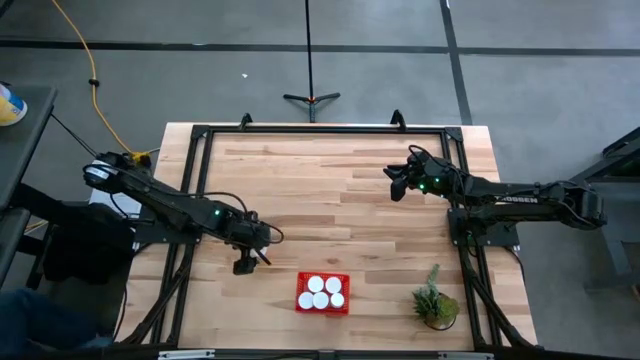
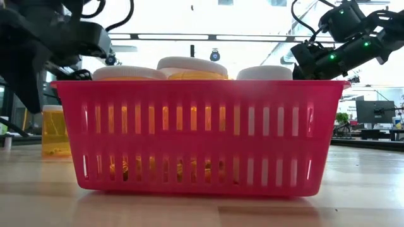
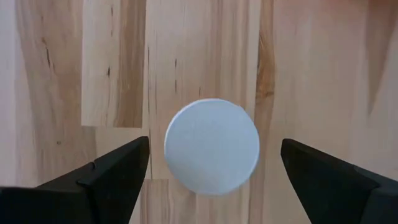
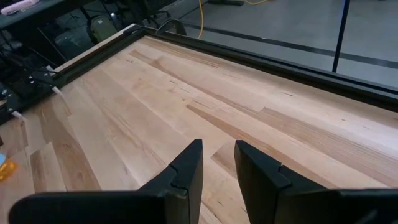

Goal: Pick and place pill bottles into a basket
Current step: Put the orange pill bottle into the red basket

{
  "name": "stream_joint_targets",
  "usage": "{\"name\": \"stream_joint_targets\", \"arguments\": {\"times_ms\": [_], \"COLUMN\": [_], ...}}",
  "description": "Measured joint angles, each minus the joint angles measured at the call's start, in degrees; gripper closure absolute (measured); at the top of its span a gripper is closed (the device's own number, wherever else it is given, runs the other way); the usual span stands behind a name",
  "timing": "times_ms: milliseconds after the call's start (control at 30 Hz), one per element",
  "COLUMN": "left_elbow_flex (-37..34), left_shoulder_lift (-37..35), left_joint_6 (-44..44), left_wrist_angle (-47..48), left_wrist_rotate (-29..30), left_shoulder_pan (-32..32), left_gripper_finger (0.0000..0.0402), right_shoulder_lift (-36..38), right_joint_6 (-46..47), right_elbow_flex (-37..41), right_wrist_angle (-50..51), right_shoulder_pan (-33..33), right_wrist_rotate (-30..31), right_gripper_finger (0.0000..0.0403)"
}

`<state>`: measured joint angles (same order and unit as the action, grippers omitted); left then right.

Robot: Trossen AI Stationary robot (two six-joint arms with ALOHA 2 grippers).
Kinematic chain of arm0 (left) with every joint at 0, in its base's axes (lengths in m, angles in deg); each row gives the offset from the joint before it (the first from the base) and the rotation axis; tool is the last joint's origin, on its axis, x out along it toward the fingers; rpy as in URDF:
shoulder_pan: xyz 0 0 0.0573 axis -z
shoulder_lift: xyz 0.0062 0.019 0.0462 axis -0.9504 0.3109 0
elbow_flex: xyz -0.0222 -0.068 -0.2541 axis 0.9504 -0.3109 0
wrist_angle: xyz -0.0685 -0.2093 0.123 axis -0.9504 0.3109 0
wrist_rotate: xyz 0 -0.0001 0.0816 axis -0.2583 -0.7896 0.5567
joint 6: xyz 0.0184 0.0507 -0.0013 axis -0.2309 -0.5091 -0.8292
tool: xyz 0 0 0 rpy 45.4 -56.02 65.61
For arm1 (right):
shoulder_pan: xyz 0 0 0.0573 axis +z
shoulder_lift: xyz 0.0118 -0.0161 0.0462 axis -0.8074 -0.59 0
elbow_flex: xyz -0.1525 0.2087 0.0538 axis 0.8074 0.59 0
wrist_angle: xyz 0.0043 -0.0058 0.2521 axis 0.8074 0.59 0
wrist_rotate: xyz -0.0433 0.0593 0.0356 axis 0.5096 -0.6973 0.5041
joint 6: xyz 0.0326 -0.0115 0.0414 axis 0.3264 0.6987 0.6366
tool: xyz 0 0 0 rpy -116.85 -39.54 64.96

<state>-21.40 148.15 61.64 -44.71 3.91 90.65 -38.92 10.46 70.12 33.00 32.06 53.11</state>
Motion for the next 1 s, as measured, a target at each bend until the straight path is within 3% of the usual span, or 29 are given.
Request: {"name": "stream_joint_targets", "arguments": {"times_ms": [400,1000], "left_elbow_flex": [0.0,0.0], "left_shoulder_lift": [5.9,6.0], "left_joint_6": [-3.8,-4.7], "left_wrist_angle": [-4.0,-3.6], "left_wrist_rotate": [0.2,2.1], "left_shoulder_pan": [0.0,0.0], "left_gripper_finger": [0.0009,0.0009], "right_shoulder_lift": [0.0,0.0], "right_joint_6": [-0.9,-0.9], "right_elbow_flex": [0.0,0.0], "right_wrist_angle": [0.2,0.6], "right_shoulder_pan": [0.0,0.0], "right_wrist_rotate": [0.0,0.0], "right_gripper_finger": [0.0318,0.0318]}}
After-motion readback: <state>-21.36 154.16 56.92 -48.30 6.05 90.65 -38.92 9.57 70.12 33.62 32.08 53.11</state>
